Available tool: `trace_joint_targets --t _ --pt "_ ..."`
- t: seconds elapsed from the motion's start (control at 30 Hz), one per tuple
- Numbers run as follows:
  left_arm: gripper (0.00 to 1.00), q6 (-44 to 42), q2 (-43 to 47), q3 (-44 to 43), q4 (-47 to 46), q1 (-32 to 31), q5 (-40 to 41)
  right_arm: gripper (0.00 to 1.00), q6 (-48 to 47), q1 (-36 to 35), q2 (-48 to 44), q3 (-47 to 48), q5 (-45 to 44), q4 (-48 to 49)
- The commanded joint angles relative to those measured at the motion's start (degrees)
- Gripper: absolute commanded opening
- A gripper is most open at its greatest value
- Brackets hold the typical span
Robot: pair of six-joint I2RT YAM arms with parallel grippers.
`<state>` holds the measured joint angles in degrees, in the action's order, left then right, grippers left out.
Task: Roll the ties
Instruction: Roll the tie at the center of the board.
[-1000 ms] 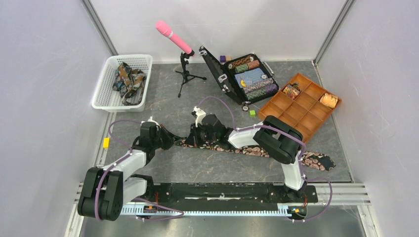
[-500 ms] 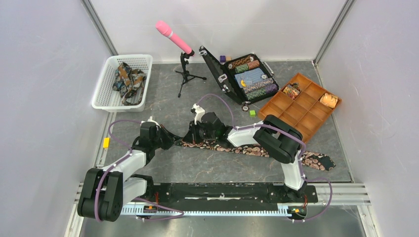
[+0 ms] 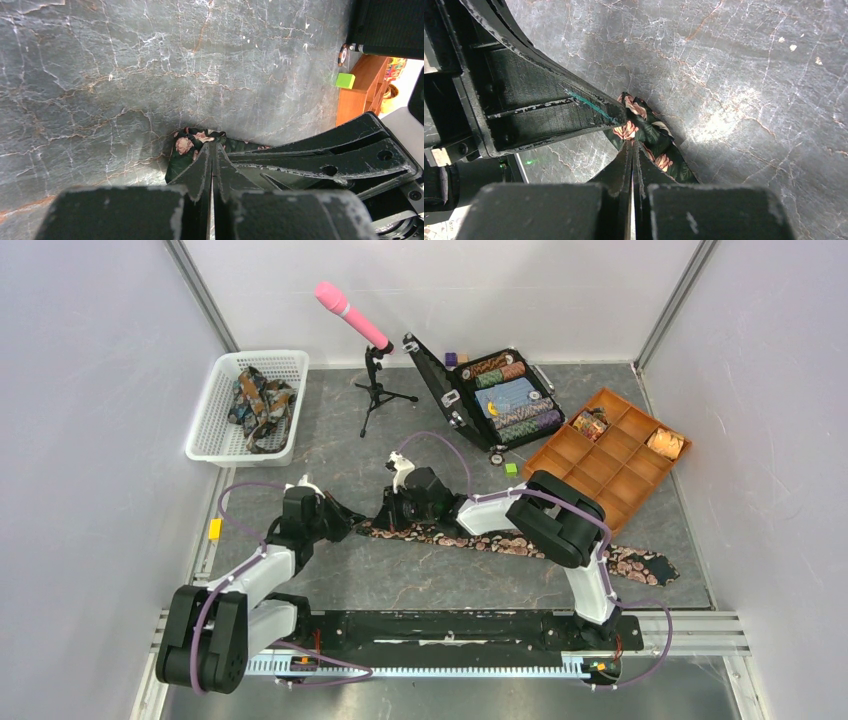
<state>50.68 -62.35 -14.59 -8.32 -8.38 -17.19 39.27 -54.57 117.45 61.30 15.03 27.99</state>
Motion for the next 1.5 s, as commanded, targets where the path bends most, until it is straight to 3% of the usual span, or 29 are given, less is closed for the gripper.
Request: trace_joint_targets --t 0.0,0.17,0.3,0.53,0.8,1.0,1.27,1.47 --pt "0.02 -0.4 1.39 0.16 -0.83 -0.19 -1.26 0.0 0.28 0.21 0.41 0.65 -1.22 -0.12" --pt "0.02 -0.47 1.61 -0.13 -0.65 -0.14 -0.91 0.0 0.37 0.24 0.24 -0.24 -1.75 -0.48" --pt "0.14 -0.67 1.95 -0.92 0.11 -0.14 -0.45 0.0 0.47 0.24 -0.08 -1.0 -2.15 -0.74" --pt "0.5 -1.49 4.5 -2.28 3.53 -0.15 2.05 0.0 0.61 0.25 -1.03 -2.41 -2.53 -0.74" --pt "0.61 -2.63 7.35 -2.02 6.74 -0.06 4.53 0.0 0.72 0.17 -1.12 -2.87 -2.57 -0.6" --pt "0.63 -3.21 7.62 -1.36 6.78 -0.06 5.29 0.0 0.81 0.19 -1.25 -3.27 -2.61 -0.57" --pt "0.49 -5.01 2.25 0.67 -1.62 -0.14 -1.33 0.0 1.43 0.2 -1.26 -3.93 -2.79 -0.3" --pt "0.48 -5.54 0.68 1.73 -2.32 -0.17 -0.69 0.0 1.58 0.24 -1.25 -3.47 -2.81 -0.47"
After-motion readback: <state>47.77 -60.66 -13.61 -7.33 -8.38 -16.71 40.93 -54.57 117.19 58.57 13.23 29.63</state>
